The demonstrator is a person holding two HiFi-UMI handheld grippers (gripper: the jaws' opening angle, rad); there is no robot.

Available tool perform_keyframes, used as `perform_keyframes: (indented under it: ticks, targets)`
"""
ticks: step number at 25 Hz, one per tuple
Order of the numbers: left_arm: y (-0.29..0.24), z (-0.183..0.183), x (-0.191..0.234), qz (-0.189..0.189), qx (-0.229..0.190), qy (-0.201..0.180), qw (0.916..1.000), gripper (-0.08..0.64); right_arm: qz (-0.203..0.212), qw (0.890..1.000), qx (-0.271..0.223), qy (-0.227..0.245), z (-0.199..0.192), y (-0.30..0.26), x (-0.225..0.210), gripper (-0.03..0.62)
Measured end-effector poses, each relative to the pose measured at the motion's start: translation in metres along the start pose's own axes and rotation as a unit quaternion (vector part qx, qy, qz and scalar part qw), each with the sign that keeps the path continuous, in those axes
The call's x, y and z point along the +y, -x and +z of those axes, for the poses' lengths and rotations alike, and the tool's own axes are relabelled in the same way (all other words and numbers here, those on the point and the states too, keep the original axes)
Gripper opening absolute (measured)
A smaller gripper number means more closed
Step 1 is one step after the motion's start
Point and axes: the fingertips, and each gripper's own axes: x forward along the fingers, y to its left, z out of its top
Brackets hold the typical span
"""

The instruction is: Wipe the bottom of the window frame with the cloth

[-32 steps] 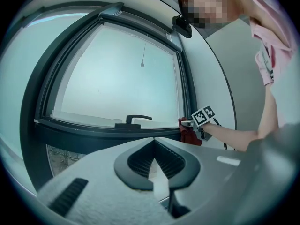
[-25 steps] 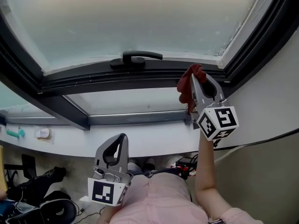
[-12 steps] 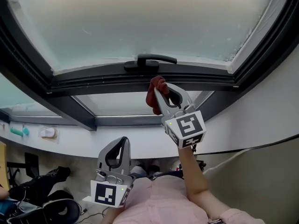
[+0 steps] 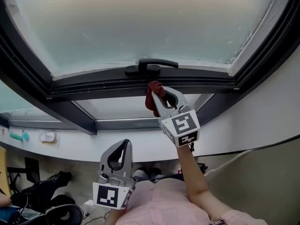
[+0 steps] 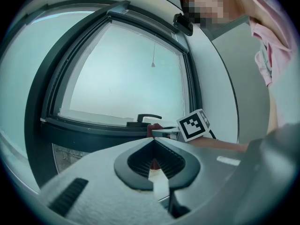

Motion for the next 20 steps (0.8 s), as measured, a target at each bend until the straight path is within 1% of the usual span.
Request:
perform_keyframes:
  ticks: [4,10,20]
  targets:
    - [-0.004,0.0,-0.006,-0.008,-0.001,0.0,1.0,0.0,0.006,1.0,-0.002,0.009,0.0,0.0,0.0,0.055]
    - [-0.005,0.0,-0.008,-0.002,-0.001,-0.001,1.0,0.0,0.015,1.0,-0.001,0.017,0.0,0.001,0.0,0.054]
    - [-0.006,-0.001,-0.013,0.006,-0.002,-0.001,1.0,0.0,0.016,1.0,-0.005,0.012,-0.003,0.008,-0.01,0.052]
